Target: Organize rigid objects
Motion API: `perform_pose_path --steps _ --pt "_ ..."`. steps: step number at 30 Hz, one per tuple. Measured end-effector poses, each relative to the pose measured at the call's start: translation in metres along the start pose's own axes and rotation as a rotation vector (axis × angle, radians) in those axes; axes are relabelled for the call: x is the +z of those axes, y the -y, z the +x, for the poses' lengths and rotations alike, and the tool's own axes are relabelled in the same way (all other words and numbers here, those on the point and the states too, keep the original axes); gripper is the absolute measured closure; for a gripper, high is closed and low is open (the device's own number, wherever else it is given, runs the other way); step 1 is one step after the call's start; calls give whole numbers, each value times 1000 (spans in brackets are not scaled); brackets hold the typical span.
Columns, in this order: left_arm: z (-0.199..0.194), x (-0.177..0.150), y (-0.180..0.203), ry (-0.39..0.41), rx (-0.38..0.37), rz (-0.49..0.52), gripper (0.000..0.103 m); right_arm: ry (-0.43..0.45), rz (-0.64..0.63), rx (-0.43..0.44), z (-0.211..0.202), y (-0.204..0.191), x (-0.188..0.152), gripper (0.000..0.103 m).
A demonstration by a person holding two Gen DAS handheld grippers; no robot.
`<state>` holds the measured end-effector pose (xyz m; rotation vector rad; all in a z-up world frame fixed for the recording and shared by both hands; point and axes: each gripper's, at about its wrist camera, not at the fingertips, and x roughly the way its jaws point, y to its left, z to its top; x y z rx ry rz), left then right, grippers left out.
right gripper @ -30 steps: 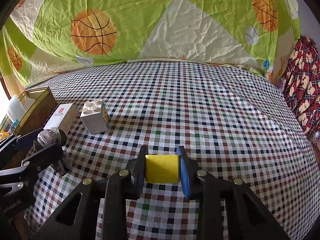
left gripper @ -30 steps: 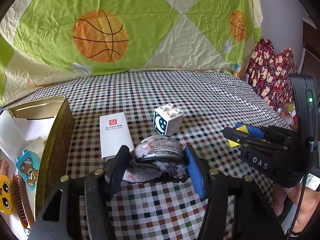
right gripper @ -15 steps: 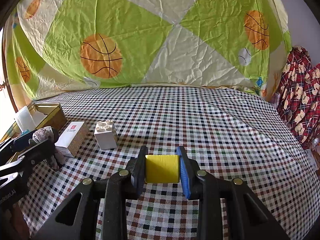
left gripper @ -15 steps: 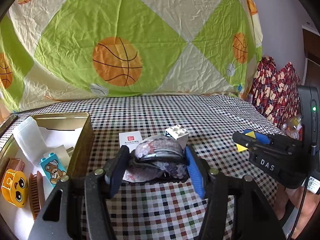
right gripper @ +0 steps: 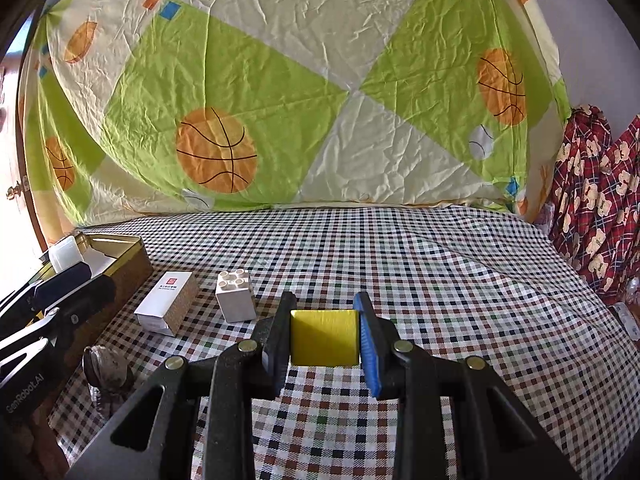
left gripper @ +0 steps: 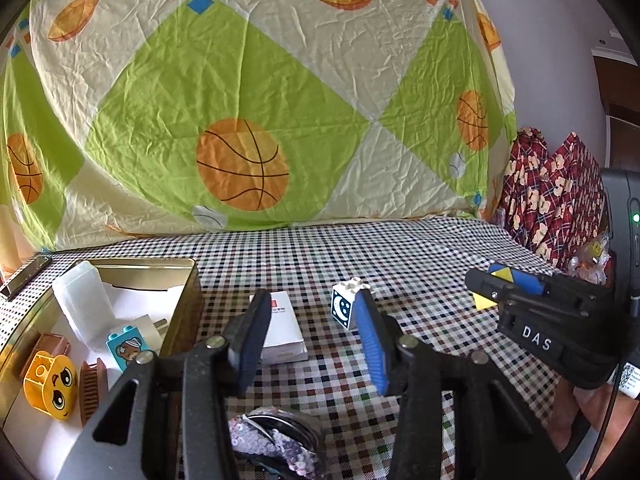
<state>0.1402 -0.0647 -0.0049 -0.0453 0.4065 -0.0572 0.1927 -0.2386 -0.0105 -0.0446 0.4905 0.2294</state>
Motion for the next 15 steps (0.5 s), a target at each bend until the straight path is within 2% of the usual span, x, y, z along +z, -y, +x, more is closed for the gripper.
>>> perform_pose_path --steps 4,6,8,12,15 --pt "7 1 -6 -43 -19 -23 58 -2 -5 0 0 -2 1 71" --pt "9 -1 -6 -64 -29 -31 33 -6 -1 1 1 -1 1 71" --pt "11 -2 -7 -82 -32 -37 22 -11 4 3 1 -1 1 71" --pt "19 -6 -8 -168 -49 -34 20 -9 14 8 1 1 0 71" --pt "18 -13 -15 -219 -89 -61 20 -7 20 11 1 2 0 71"
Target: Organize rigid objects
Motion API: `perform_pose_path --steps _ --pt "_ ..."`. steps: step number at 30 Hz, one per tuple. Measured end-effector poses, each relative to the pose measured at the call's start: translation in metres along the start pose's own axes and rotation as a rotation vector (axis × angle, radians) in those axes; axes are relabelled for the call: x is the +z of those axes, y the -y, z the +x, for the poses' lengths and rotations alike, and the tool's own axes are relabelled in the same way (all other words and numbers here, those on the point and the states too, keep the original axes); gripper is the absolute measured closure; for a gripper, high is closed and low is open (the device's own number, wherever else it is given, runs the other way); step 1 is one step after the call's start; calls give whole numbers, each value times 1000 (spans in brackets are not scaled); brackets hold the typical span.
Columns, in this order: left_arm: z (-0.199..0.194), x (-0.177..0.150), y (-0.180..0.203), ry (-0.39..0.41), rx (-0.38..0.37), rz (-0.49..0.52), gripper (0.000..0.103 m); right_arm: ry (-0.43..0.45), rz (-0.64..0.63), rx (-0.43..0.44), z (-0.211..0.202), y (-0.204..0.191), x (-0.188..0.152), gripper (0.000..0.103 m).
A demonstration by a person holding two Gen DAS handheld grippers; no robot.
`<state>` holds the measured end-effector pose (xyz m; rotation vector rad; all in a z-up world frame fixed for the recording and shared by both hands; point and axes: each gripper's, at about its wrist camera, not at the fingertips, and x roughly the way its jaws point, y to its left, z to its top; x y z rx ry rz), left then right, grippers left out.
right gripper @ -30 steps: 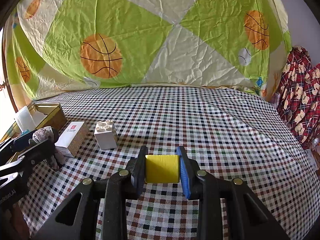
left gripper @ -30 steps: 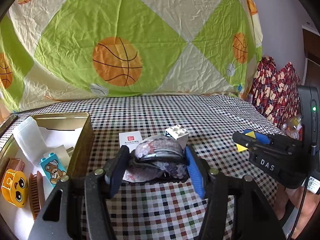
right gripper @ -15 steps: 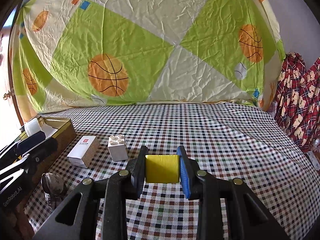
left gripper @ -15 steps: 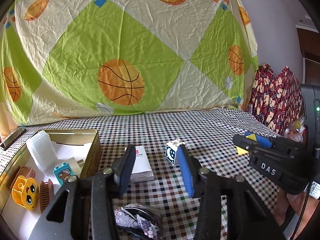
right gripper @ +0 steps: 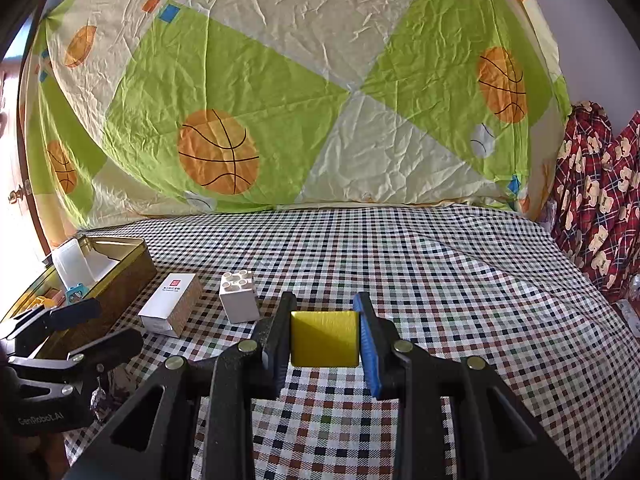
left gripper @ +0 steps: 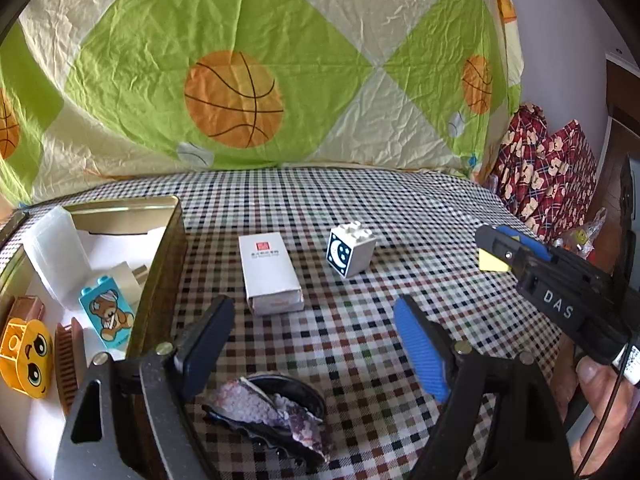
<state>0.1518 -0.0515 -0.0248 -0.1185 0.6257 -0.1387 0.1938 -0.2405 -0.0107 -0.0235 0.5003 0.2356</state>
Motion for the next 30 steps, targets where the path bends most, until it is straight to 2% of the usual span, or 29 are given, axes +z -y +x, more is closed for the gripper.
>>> perform_pose_path --steps 7,13,17,19,20,23,25,26,27,28,30 --pt "-16 -17 1 -39 -22 38 22 10 7 2 -2 1 -1 71" --pt "-6 -23 2 -137 -28 46 22 3 7 4 -1 2 0 71" --pt "-5 -25 7 -148 1 71 22 -77 17 28 15 4 1 71" --pt "-4 -26 8 -148 9 80 31 -115 45 31 22 10 0 71" --pt "-4 -25 6 -147 10 78 41 -120 61 34 22 12 0 71" --pt "-4 -24 3 -145 24 80 56 -100 99 32 18 19 -1 71" --pt "-5 -24 3 -146 36 94 55 -98 107 25 18 21 -2 69" --pt "-5 -24 2 -147 33 94 49 -103 105 24 19 20 -2 68" --pt "-5 -25 1 -150 37 90 37 -108 100 22 20 19 -2 68" --pt "-4 -25 -1 -157 30 85 36 -110 96 21 20 18 -1 68" --pt "-2 -25 1 -166 18 98 25 -109 88 21 20 16 -2 68"
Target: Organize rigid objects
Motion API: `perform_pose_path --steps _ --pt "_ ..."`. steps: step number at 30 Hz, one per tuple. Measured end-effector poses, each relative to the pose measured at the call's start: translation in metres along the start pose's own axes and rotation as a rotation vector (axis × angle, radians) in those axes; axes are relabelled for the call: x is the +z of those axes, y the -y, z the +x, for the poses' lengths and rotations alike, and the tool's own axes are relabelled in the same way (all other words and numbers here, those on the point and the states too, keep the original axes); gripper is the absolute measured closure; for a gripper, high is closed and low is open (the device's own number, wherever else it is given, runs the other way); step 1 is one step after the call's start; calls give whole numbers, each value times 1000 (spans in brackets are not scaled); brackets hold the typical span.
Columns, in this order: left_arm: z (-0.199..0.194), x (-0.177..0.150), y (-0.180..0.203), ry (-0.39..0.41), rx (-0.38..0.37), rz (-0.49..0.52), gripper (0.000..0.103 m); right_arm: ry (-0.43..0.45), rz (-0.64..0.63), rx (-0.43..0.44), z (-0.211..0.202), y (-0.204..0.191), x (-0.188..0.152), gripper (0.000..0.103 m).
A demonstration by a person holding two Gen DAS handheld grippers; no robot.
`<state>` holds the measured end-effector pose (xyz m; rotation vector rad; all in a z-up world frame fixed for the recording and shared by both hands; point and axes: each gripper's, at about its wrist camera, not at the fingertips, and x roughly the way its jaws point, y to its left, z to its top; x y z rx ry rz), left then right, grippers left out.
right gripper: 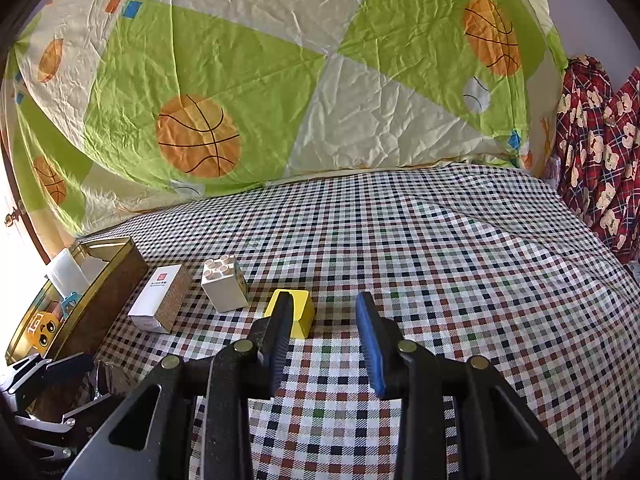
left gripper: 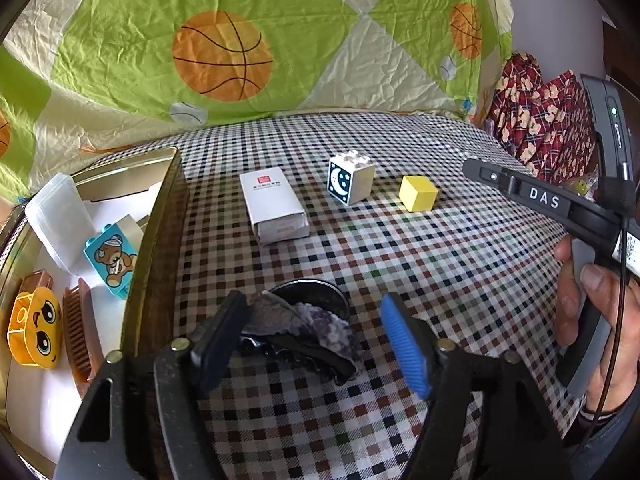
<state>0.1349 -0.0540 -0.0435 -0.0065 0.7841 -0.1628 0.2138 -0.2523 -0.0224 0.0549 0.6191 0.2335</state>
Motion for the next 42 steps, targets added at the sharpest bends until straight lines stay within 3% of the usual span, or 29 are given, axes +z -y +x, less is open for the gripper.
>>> perform_pose_path --steps 3,5,7,9,13,15,17,20,22,23,24,27,30,36,37,39,42 --pt "2 -1 8 -20 21 35 17 6 2 3 -1 1 0 57" --pt "2 -1 8 -23 25 41 17 8 6 10 -2 2 0 51" --pt "2 -1 6 -20 30 27 23 5 9 11 -1 2 0 51" --pt "3 1 5 -15 57 36 44 -2 8 10 0 2 0 51" --pt "5 5 7 -5 55 70 48 -11 8 4 2 2 -1 51" --pt "3 6 10 13 55 91 60 -12 6 -1 2 2 -1 51" --pt "3 8 13 23 55 102 62 -24 0 -5 5 0 -1 51" --pt "4 10 11 20 48 106 62 -51 -9 -5 10 -1 -1 51" --pt "2 9 5 26 46 73 56 -61 -12 -14 11 -1 -1 51" --pt "1 8 2 22 43 54 49 -63 -14 -18 12 -2 -1 51" --pt "0 7 -2 19 42 37 34 -63 -16 -21 12 -3 -2 51" --pt "-5 3 -7 27 29 7 17 -54 -25 -34 10 -5 -2 50" --pt "-3 1 -5 3 5 22 9 -46 -33 -38 8 -6 -2 41" --pt "9 4 6 -42 75 66 11 -70 -40 -30 13 -8 -2 40" --pt "10 4 6 -41 78 73 12 -75 -40 -28 14 -8 -2 40" --pt "9 5 6 -32 104 84 27 -80 -38 -24 15 -8 -2 40" --pt "6 2 5 -34 103 100 30 -81 -28 -16 14 -6 -2 40"
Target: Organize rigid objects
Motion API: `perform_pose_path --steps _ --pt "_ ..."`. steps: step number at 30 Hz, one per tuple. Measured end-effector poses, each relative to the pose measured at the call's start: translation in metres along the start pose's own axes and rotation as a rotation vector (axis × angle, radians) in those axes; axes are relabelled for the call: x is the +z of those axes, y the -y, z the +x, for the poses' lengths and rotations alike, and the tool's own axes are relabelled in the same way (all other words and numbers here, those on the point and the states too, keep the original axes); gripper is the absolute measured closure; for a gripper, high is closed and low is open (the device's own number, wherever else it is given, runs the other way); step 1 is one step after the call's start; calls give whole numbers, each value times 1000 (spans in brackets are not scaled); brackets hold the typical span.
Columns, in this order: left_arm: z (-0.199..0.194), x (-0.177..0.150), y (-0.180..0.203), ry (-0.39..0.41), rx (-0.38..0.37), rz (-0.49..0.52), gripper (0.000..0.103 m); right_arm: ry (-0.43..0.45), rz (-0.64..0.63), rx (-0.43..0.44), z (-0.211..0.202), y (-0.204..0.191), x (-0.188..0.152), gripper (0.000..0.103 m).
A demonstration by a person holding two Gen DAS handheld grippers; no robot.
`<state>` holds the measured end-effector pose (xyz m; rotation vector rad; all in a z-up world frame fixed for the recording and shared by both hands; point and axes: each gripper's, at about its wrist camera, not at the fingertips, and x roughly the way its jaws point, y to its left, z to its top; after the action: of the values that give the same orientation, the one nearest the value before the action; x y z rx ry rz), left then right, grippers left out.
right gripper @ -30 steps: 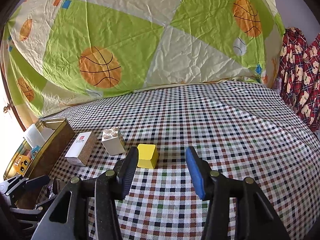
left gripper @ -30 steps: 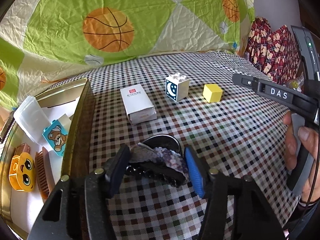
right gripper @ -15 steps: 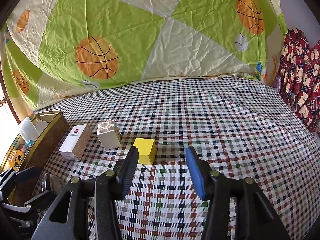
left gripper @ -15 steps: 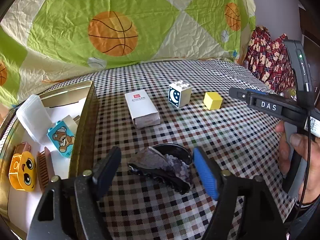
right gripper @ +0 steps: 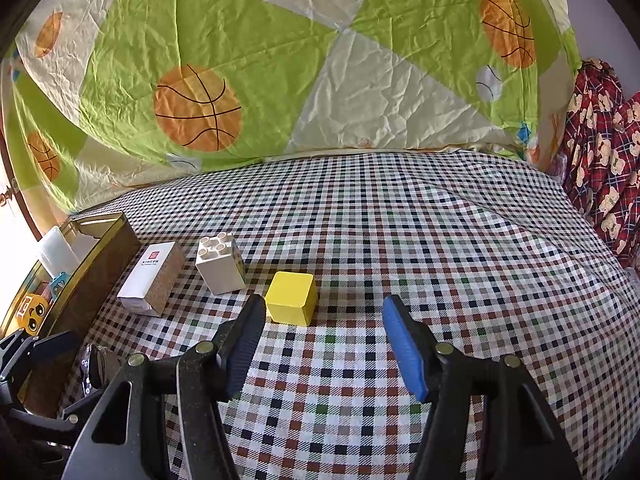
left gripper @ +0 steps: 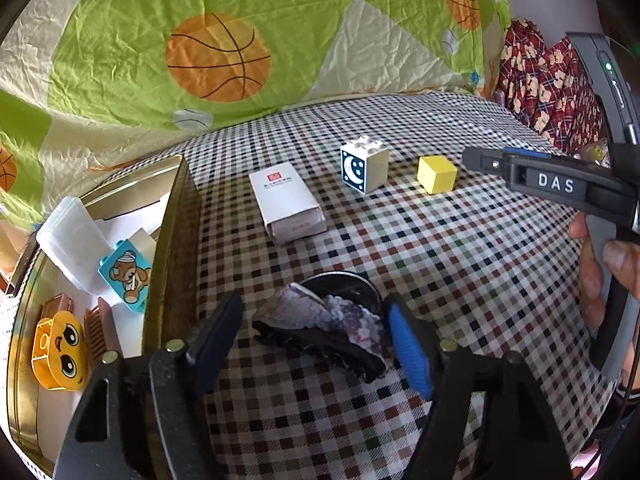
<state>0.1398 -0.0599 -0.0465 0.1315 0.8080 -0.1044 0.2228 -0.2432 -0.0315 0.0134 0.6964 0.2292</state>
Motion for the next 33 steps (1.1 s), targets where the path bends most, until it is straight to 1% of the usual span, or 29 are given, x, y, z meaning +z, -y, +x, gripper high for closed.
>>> perform_pose_path --steps 1,2,4,5,6,7,9,11,13,14,16,18,20,22,24,25,29,32,33 --pt "0 -2 2 -10 -4 15 26 0 4 2 0 0 0 40" --pt "-1 -4 3 -21 -15 23 19 -2 6 2 0 1 0 40" --pt "-8 -9 4 -6 -36 17 15 -5 5 3 0 0 0 40" --pt "-12 -10 3 8 -50 0 11 -4 3 2 0 0 -1 40" --pt "-17 -10 1 32 -68 -23 10 -4 0 -1 -1 -1 -1 40" --pt "-22 -11 -1 53 -99 -38 9 -5 -4 -3 0 -2 -1 40" --pt "-25 -11 -1 35 -185 -62 4 -5 -6 -6 0 -3 -1 38" --pt "-28 -12 -2 27 -236 -77 1 0 -2 -5 -2 -3 -1 33" --pt "-31 -13 -7 16 -254 -117 1 10 6 -4 -4 -1 -1 33" --pt "-35 -15 -10 30 -269 -135 1 15 10 -3 -5 -1 -1 33" --pt "-44 -20 -14 49 -334 -172 1 19 13 -1 -6 -1 -1 33" --pt "-51 -23 -13 57 -361 -175 1 21 13 1 -6 -1 -1 32" --pt "-51 -24 -9 49 -351 -146 1 22 14 2 -7 -1 -1 32" --pt "-51 -25 -7 44 -339 -150 1 29 21 7 -8 0 -1 32" --pt "-55 -26 -6 62 -347 -150 1 35 35 15 -9 2 -1 31" --pt "-56 -27 -4 64 -348 -141 1 35 42 18 -9 4 -1 28" --pt "-46 -22 -2 39 -286 -125 1 32 51 25 -8 5 -1 27" --pt "-31 -12 -4 0 -232 -149 1 32 42 19 -8 3 -1 27" --pt "-28 -8 -4 -11 -225 -162 1 32 39 19 -8 3 -1 27"
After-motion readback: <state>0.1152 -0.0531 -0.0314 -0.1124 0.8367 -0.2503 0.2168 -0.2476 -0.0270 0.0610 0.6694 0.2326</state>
